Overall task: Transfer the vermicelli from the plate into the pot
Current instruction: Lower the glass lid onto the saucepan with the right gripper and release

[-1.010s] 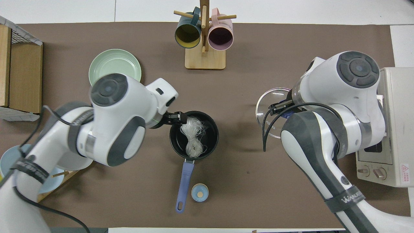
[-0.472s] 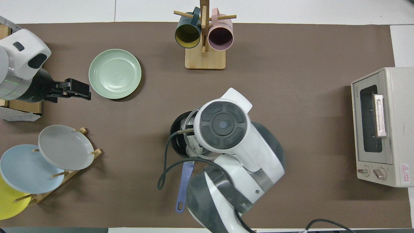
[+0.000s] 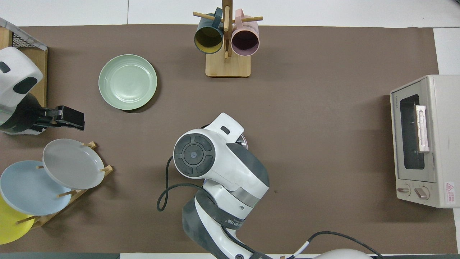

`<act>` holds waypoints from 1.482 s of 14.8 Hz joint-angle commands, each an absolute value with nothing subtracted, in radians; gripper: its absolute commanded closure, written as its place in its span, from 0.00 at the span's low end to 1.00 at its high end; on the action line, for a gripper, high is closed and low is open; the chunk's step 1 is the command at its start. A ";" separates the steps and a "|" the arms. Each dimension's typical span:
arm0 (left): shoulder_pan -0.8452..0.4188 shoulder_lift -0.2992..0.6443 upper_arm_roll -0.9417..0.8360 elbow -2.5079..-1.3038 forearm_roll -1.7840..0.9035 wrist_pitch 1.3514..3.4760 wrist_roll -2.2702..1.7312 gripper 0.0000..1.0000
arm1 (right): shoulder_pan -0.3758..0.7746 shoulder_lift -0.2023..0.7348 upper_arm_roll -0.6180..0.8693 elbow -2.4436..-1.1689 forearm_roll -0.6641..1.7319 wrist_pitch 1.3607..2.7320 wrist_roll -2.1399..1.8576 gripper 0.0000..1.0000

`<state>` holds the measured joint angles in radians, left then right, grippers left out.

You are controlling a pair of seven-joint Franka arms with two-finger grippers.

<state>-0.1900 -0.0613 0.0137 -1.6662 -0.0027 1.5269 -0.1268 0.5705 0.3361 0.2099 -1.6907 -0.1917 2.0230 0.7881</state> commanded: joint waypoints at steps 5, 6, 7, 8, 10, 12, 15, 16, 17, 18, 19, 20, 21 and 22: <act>-0.156 -0.103 -0.002 -1.737 0.025 1.580 -0.107 0.00 | 0.561 0.348 0.212 -1.663 -0.181 2.042 0.842 0.68; -0.156 -0.092 -0.002 -1.721 0.025 1.585 -0.101 0.00 | 0.561 0.348 0.212 -1.664 -0.175 2.043 0.844 0.68; -0.155 -0.066 -0.002 -1.701 0.023 1.571 -0.101 0.00 | 0.561 0.348 0.213 -1.664 -0.164 2.043 0.844 0.68; -0.138 -0.048 -0.003 -1.668 0.017 1.551 -0.101 0.00 | 0.560 0.348 0.213 -1.664 -0.147 2.043 0.844 0.68; -0.129 -0.037 -0.008 -1.623 0.012 1.511 -0.101 0.00 | 0.555 0.348 0.213 -1.667 -0.141 2.043 0.842 0.68; -0.117 -0.037 -0.021 -1.631 0.012 1.499 -0.101 0.00 | 0.557 0.348 0.213 -1.672 -0.140 2.043 0.842 0.67; -0.117 -0.040 -0.025 -1.632 0.011 1.483 -0.100 0.00 | 0.568 0.363 0.213 -1.671 -0.138 2.055 0.845 0.67; -0.117 -0.041 -0.025 -1.632 0.009 1.483 -0.100 0.00 | 0.566 0.365 0.213 -1.671 -0.138 2.065 0.845 0.66; -0.120 -0.041 -0.023 -1.632 0.009 1.483 -0.100 0.00 | 0.566 0.365 0.213 -1.671 -0.138 2.065 0.845 0.66; -0.121 -0.041 -0.023 -1.632 0.006 1.483 -0.100 0.00 | 0.566 0.365 0.213 -1.671 -0.138 2.065 0.845 0.65; -0.120 -0.041 -0.018 -1.629 -0.023 1.491 -0.103 0.00 | 0.566 0.365 0.213 -1.671 -0.138 2.066 0.847 0.65; -0.118 -0.040 -0.011 -1.621 -0.064 1.499 -0.107 0.00 | 0.566 0.365 0.213 -1.671 -0.138 2.068 0.847 0.65; -0.117 -0.040 -0.011 -1.617 -0.072 1.500 -0.107 0.00 | 0.566 0.367 0.213 -1.671 -0.138 2.069 0.847 0.63; -0.117 -0.040 -0.012 -1.617 -0.071 1.497 -0.107 0.00 | 0.565 0.365 0.213 -1.672 -0.138 2.071 0.847 0.61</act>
<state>-0.1355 -0.0526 -0.0056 -1.6481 -0.0464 1.5137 -0.1147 0.5704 0.3588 0.2085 -1.6789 -0.1566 2.0547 0.8306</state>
